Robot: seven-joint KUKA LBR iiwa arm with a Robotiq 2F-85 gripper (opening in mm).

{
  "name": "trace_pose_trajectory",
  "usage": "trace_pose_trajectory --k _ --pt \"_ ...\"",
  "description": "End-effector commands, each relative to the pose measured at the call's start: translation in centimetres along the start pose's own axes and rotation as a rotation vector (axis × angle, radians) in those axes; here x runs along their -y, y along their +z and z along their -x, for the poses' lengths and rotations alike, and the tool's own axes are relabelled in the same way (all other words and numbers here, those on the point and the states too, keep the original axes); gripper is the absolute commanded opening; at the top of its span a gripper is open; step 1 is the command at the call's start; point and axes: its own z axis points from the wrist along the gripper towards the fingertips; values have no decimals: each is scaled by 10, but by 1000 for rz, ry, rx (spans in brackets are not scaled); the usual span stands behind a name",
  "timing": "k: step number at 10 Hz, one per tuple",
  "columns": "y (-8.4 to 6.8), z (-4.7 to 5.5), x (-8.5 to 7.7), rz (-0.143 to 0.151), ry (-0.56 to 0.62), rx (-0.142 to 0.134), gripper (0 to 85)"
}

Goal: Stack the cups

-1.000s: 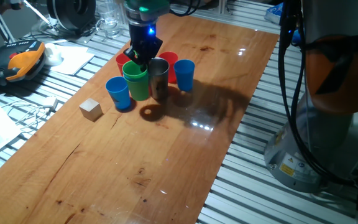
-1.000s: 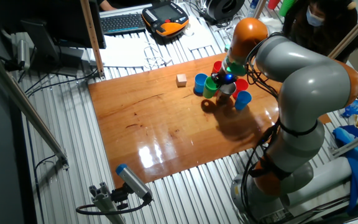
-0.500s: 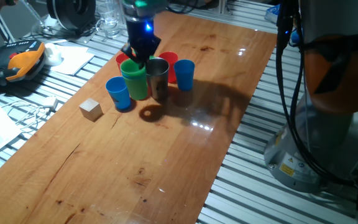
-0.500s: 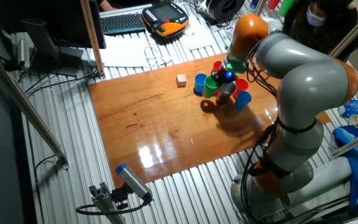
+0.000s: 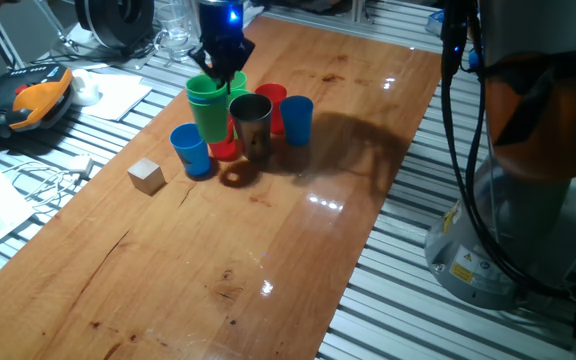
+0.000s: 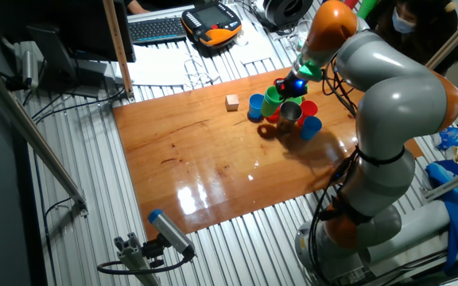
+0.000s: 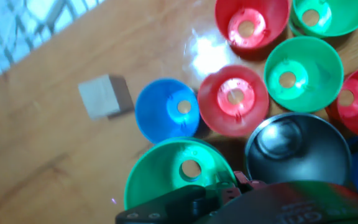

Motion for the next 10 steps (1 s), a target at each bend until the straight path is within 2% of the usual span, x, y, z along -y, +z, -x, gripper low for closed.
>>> trace_pose_trajectory --k 1,3,6,10 --pt "1 4 -2 5 16 5 0" --pt "0 12 -2 35 58 11 0" --pt "4 17 -5 75 128 44 0" --pt "19 25 -11 61 156 92 0"
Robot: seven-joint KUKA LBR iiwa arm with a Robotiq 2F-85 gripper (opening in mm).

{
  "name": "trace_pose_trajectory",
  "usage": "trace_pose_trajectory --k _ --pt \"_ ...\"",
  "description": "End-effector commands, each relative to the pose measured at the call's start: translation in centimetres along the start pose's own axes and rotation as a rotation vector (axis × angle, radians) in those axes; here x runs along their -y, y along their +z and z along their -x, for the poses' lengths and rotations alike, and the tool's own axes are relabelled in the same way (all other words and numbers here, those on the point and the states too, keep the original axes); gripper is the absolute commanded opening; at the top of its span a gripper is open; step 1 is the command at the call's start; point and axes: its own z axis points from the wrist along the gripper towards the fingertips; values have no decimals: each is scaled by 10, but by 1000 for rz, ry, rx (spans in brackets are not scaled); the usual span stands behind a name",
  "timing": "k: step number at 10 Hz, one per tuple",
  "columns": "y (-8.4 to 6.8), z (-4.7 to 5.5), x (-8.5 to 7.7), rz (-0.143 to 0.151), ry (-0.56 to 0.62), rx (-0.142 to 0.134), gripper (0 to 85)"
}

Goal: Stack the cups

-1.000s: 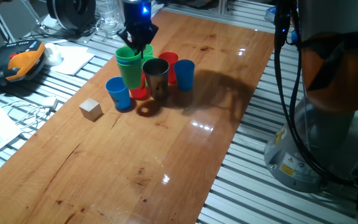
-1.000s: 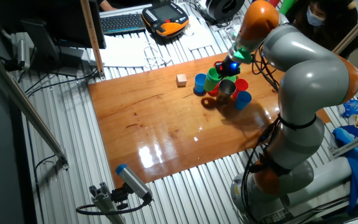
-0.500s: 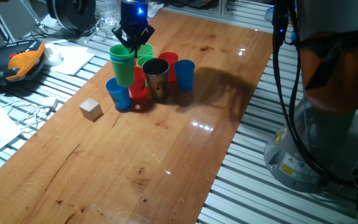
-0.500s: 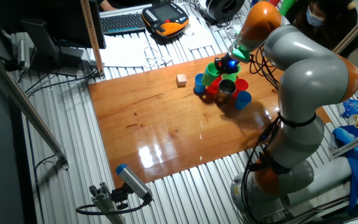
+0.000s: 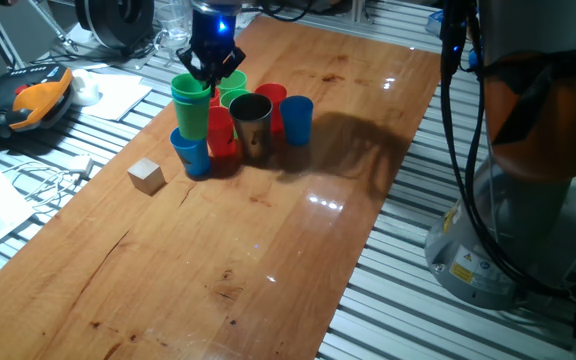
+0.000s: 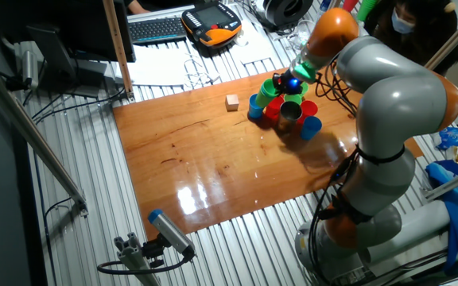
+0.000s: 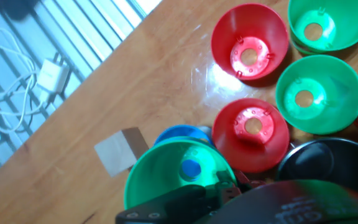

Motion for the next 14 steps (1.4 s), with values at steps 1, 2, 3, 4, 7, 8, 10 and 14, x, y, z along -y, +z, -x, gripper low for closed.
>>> trace_pose_trajectory --k 1,2,3,4,7,8,10,14 --pt "4 -2 -1 -8 4 8 0" --pt "10 -5 -2 -28 2 20 0" --pt "16 -9 -4 -41 2 28 0" --pt "23 -10 -5 -46 11 31 0" --pt "42 -10 -9 -61 29 66 0" --pt "45 -8 -9 -56 31 67 0" --pt "49 -7 -9 -85 10 86 0" --pt "51 -4 -7 -120 -7 97 170"
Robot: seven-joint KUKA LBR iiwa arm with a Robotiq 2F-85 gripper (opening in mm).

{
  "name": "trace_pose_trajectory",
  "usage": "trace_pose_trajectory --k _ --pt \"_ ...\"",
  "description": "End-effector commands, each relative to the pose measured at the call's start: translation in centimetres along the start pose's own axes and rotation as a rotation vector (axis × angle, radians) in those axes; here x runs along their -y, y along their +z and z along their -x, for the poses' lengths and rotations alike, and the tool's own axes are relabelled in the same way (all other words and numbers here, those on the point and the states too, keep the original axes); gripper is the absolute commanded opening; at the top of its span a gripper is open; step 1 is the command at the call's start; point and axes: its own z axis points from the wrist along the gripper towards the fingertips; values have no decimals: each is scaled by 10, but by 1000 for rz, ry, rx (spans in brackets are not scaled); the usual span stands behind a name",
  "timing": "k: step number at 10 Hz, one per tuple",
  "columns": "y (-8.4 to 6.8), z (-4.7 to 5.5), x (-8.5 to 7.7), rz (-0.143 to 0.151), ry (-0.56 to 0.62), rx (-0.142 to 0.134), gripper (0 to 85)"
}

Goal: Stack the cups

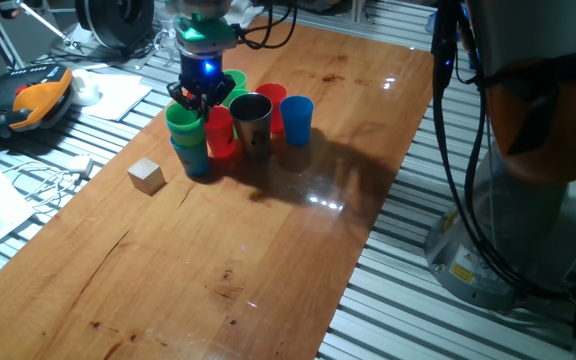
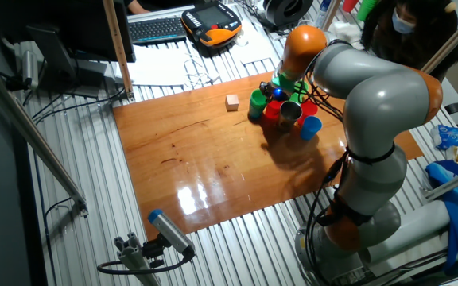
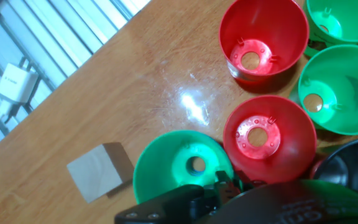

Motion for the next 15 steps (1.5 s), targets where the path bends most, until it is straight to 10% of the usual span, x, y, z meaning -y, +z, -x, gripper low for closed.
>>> trace_pose_trajectory --k 1,3,4,8,15 --pt "1 1 0 -2 0 -1 170" --pt "4 2 -1 -7 -4 -3 170" --pt "3 3 -1 -7 -4 -3 340" --pt "-10 9 1 -22 -13 -19 340" --pt "-24 55 18 -38 -57 4 340"
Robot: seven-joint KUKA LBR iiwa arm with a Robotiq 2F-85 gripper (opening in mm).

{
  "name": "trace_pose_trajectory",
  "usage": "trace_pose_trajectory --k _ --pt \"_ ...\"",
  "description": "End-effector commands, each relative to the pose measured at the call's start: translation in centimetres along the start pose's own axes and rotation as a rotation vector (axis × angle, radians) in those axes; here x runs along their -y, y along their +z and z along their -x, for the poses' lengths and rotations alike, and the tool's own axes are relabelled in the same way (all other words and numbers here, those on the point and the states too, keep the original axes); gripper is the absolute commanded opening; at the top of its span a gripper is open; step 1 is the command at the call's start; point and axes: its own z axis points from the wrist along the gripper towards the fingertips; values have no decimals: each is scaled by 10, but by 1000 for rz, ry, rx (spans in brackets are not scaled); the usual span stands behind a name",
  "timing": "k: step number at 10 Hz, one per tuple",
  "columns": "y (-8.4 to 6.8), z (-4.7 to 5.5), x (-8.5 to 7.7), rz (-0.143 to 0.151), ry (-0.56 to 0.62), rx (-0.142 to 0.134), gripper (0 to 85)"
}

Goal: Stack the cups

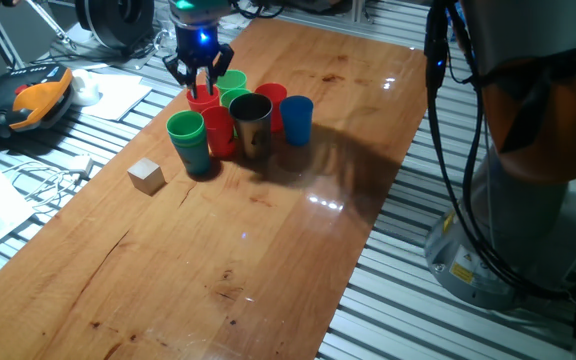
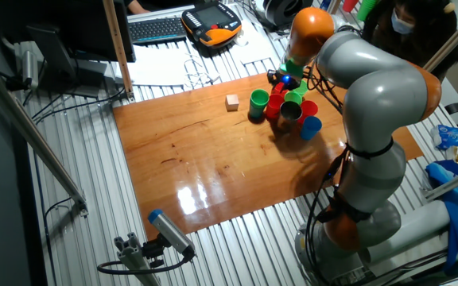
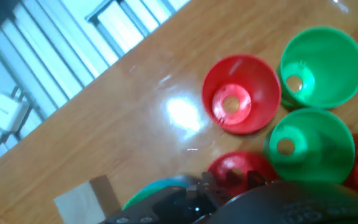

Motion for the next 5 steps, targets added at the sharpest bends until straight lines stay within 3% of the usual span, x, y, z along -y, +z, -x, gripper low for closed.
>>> trace_pose_trajectory --k 1,3,5 --pt "0 8 6 0 -10 1 340" --pt "-1 26 21 5 -58 -14 340" --pt "-4 30 31 -14 -131 -36 340"
